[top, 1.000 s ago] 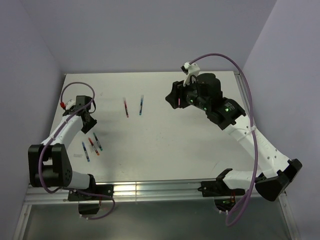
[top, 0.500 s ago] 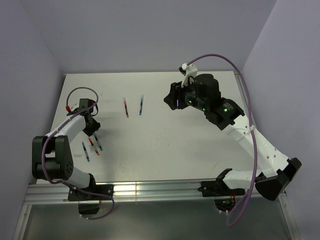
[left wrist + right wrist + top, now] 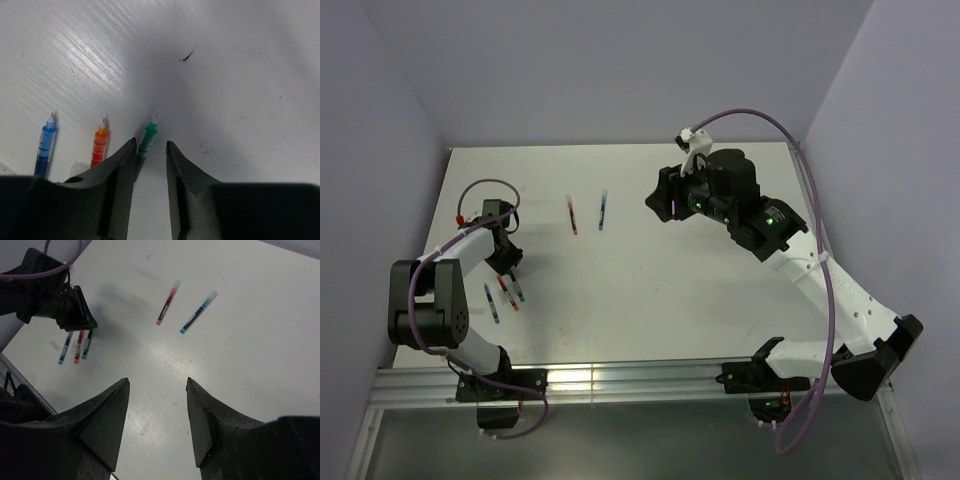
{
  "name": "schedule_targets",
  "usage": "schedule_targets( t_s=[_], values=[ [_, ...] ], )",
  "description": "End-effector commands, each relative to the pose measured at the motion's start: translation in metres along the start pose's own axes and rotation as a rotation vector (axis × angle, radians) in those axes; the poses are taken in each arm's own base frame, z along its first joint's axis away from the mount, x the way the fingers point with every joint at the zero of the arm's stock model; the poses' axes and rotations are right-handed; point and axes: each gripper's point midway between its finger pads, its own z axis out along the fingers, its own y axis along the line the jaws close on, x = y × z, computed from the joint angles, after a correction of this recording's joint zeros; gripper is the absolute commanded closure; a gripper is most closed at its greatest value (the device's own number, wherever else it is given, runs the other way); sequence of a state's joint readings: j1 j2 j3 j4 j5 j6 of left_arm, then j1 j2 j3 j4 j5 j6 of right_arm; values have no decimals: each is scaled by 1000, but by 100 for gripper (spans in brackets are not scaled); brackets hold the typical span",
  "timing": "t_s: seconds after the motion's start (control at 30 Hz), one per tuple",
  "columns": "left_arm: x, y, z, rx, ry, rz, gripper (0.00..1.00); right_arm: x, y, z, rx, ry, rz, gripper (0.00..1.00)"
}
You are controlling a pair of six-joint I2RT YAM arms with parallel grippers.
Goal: Insert the pens into the pen caps
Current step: Pick up the pen from the center of the board.
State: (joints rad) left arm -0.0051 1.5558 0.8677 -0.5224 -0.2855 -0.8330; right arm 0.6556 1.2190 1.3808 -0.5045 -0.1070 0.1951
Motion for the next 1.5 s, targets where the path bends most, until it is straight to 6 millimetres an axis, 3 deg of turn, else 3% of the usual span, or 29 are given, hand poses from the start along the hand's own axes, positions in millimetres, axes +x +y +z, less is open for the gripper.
schedule_targets(
  t_s=[0.0, 0.23, 0.43, 0.47, 0.7, 0.93, 1.1, 1.23, 1.47],
  values=[
    [-2, 0, 3, -3, -9, -9, 65, -7, 6, -8, -9, -25, -19, 43],
    [-1, 2, 5, -20, -5, -8, 72, -7, 8, -8, -11, -23, -28, 43],
    [1, 0, 7, -11, 7, -9, 91, -6, 11, -9, -16, -18, -35, 43],
    [1, -1, 6, -5, 9, -10, 100, -6, 11, -9, -16, -18, -35, 43],
    [-17, -22, -19, 96, -18, -8, 100, -5, 11, -8, -13, -16, -39, 43],
    [-45, -56, -77, 319, -85, 28, 100, 0, 16, -1, -45, -3, -31, 43],
    [-59, -99, -150, 606, -176, 61, 100, 8, 38, 6, -178, 28, -16, 42],
    [-55, -133, -217, 884, -217, 97, 100, 9, 61, 16, -313, 46, 25, 43],
    [-47, -161, -311, 1239, -267, 144, 100, -14, 94, 22, -489, -2, 78, 42]
  ],
)
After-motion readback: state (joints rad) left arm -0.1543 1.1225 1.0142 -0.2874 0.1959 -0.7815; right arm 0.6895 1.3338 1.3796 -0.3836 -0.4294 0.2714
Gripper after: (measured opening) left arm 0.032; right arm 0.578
